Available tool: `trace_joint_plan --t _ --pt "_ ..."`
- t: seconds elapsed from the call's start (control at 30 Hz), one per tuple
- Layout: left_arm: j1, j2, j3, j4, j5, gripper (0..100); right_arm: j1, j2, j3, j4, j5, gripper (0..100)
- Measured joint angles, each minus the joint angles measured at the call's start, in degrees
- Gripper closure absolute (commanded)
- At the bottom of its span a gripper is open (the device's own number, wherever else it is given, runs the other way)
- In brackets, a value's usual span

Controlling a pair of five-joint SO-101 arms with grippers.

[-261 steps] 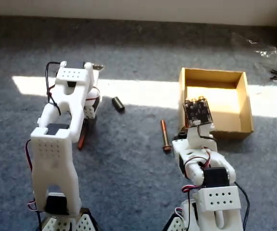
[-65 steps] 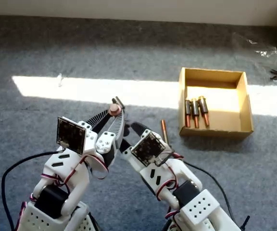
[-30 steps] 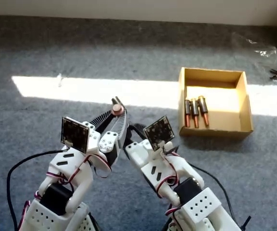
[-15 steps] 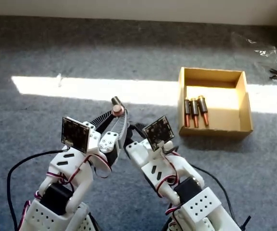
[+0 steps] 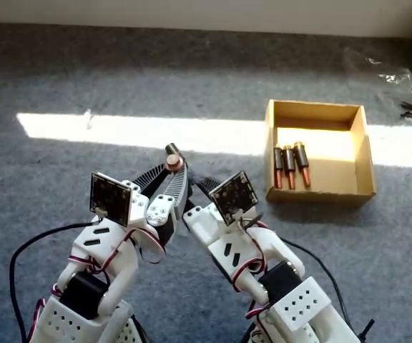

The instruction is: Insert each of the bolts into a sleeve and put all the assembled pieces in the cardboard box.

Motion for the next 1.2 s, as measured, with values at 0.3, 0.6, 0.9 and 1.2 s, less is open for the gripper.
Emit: trace_joint_plan --t 0.3,0.6,0.9,1.2 --pt "-0.09 0.00 1.14 0.18 0.00 100 -1.58 0.00 0.00 0.00 2.02 99.5" --pt "-0.53 0.00 1.67 0.44 0.00 83 -1.58 0.00 0.00 0.00 2.55 99.5" --pt "-2.99 0.00 1.93 0.44 -0.18 82 -1.41 -0.09 0.00 0.00 2.81 99.5" --pt "-3.43 0.00 1.93 0.44 -1.49 79 -1.32 0.26 0.00 0.00 2.81 99.5"
